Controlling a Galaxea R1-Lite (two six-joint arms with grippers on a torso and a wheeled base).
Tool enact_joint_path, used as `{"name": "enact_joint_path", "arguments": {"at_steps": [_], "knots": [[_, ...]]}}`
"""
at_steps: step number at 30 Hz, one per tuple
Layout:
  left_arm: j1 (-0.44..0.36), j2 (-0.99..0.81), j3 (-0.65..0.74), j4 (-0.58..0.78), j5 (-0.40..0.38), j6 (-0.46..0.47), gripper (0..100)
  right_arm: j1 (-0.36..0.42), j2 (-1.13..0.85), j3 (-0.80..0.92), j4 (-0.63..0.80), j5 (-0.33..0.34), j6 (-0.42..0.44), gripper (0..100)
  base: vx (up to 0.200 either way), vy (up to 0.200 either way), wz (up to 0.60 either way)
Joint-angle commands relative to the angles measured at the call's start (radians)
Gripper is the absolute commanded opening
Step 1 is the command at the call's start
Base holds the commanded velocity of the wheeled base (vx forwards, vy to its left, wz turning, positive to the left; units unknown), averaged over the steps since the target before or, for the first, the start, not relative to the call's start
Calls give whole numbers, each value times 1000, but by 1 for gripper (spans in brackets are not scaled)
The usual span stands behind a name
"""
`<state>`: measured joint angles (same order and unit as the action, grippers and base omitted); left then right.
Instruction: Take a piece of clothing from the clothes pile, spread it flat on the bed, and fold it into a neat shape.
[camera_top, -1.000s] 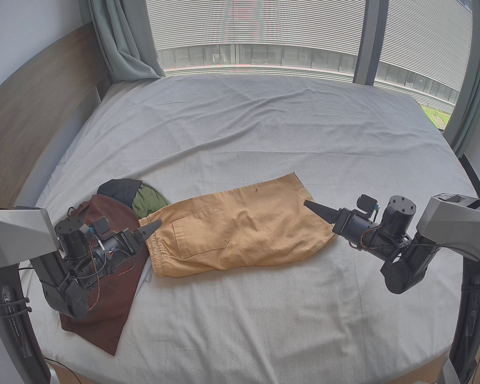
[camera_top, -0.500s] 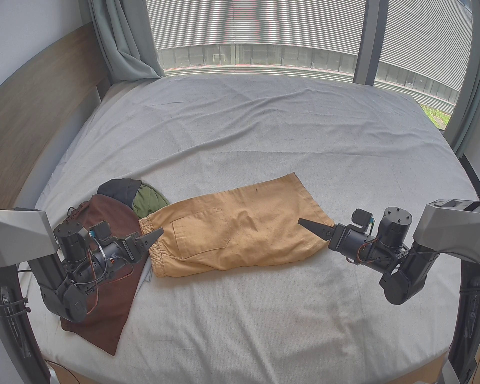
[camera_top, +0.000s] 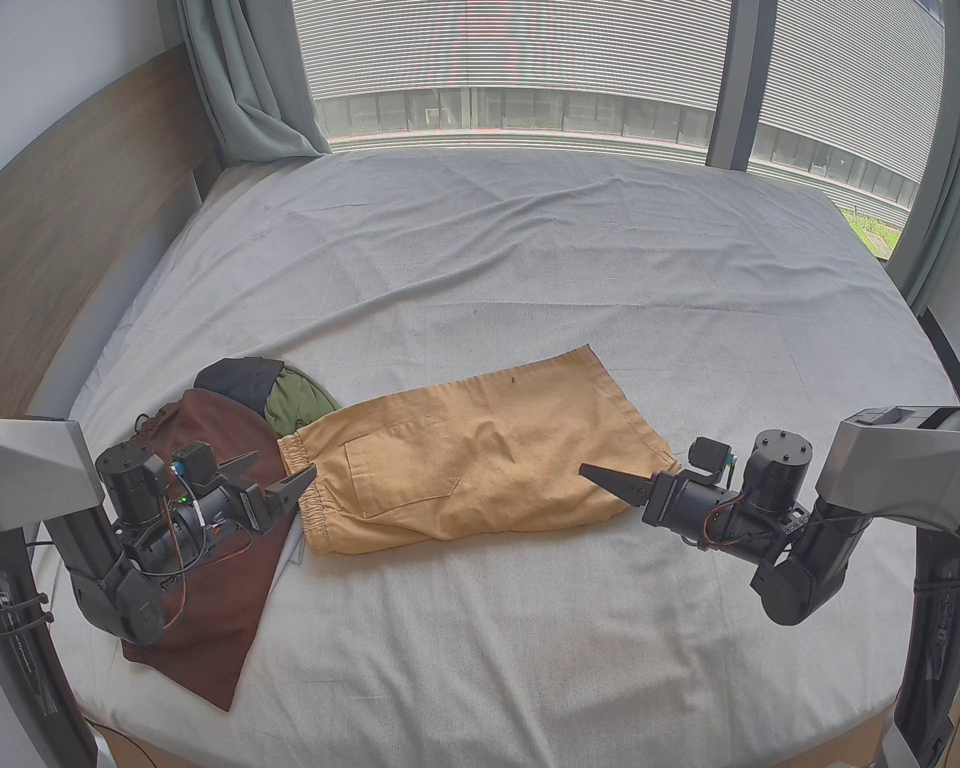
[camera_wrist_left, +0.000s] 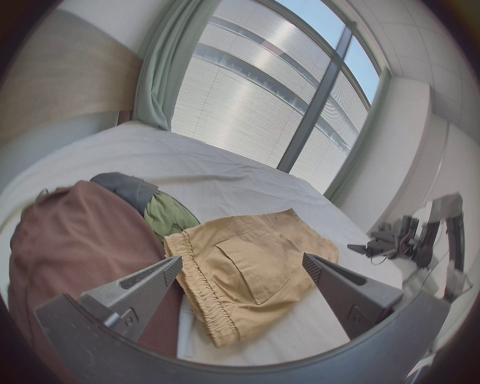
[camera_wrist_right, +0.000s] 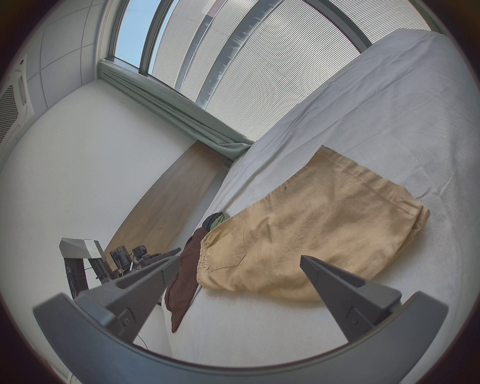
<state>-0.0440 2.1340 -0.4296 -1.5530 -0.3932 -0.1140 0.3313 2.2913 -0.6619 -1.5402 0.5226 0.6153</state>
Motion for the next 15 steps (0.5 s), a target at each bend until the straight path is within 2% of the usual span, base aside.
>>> {"name": "enact_joint_path", "arguments": {"at_steps": [1,15], "knots": [[13,3,-1,-4,-1,11,100,9,14,22,0,1,-3,100,0,0,0],[10,4,5,-4,0,34,100,15,112,33,0,1,-8,100,0,0,0]]}}
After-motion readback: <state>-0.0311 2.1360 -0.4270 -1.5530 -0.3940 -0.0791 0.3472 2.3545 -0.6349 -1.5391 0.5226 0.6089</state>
